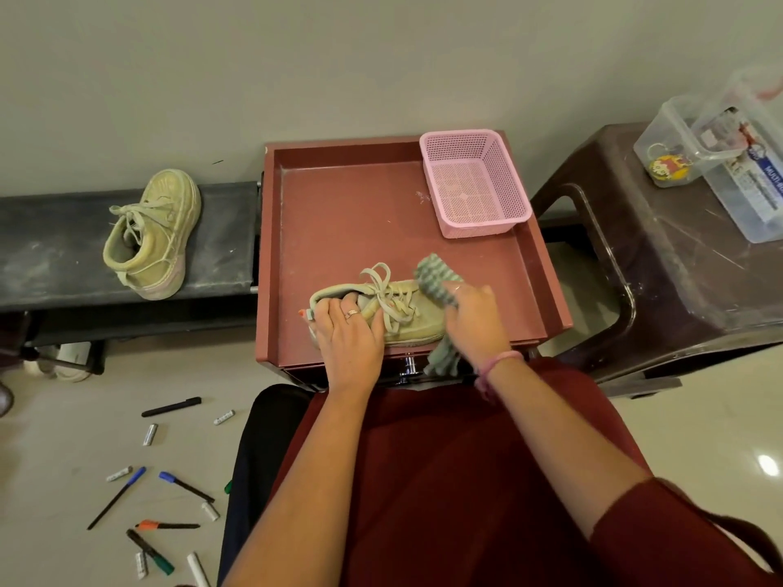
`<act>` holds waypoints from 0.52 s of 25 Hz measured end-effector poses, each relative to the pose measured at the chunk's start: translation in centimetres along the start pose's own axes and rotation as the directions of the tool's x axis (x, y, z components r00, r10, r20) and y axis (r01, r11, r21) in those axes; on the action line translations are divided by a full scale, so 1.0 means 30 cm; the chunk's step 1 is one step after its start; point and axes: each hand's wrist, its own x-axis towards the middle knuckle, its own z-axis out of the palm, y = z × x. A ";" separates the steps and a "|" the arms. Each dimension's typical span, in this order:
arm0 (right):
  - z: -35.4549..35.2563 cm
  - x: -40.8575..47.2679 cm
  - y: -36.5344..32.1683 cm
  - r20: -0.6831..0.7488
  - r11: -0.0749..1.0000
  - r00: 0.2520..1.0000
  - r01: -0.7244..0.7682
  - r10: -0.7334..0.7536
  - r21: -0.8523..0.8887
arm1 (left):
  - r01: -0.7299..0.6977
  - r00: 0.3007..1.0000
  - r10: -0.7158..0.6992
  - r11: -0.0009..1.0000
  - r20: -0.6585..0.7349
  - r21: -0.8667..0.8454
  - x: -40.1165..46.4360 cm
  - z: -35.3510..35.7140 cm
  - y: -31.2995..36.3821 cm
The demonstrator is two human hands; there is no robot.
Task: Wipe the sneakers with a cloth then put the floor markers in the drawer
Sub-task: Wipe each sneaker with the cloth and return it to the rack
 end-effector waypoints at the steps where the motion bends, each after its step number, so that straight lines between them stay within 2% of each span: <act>1: 0.048 -0.029 -0.023 0.013 0.994 0.996 0.094 -0.093 -0.059 | -0.001 1.000 0.001 1.000 -0.003 -0.003 -0.001 -0.002 0.000; 4: 0.064 -0.082 -0.010 0.026 0.958 0.966 0.258 -0.257 -0.124 | 0.000 1.000 0.000 0.999 -0.002 0.034 -0.002 -0.011 0.011; 7: -0.067 -0.032 0.026 0.297 0.808 0.873 0.476 -0.387 -0.346 | 0.004 1.000 -0.005 0.999 0.018 0.038 0.002 -0.012 0.008; 8: -0.099 -0.012 0.033 0.318 0.758 0.852 0.518 -0.416 -0.395 | 0.008 1.000 -0.009 0.999 0.025 0.031 0.001 -0.011 0.006; 9: -0.131 0.003 0.037 0.307 0.759 0.863 0.500 -0.400 -0.416 | 0.010 1.000 -0.011 1.000 0.026 0.023 -0.001 -0.012 0.004; 10: -0.143 0.017 0.050 0.226 0.845 0.914 0.400 -0.338 -0.355 | 0.011 1.000 -0.011 1.000 0.025 0.007 -0.002 -0.012 0.007; 11: -0.139 0.021 0.057 0.122 0.952 0.972 0.223 -0.201 -0.211 | 0.006 1.000 -0.005 1.000 0.023 -0.009 -0.001 -0.013 0.005; 12: -0.113 0.023 0.068 0.036 0.997 0.997 0.071 -0.070 -0.032 | 0.000 1.000 0.000 1.000 0.014 -0.017 0.000 -0.014 0.003; 13: -0.092 0.017 0.056 0.000 0.995 1.000 -0.028 0.028 0.096 | 0.001 1.000 -0.001 1.000 0.002 -0.020 0.000 -0.013 0.004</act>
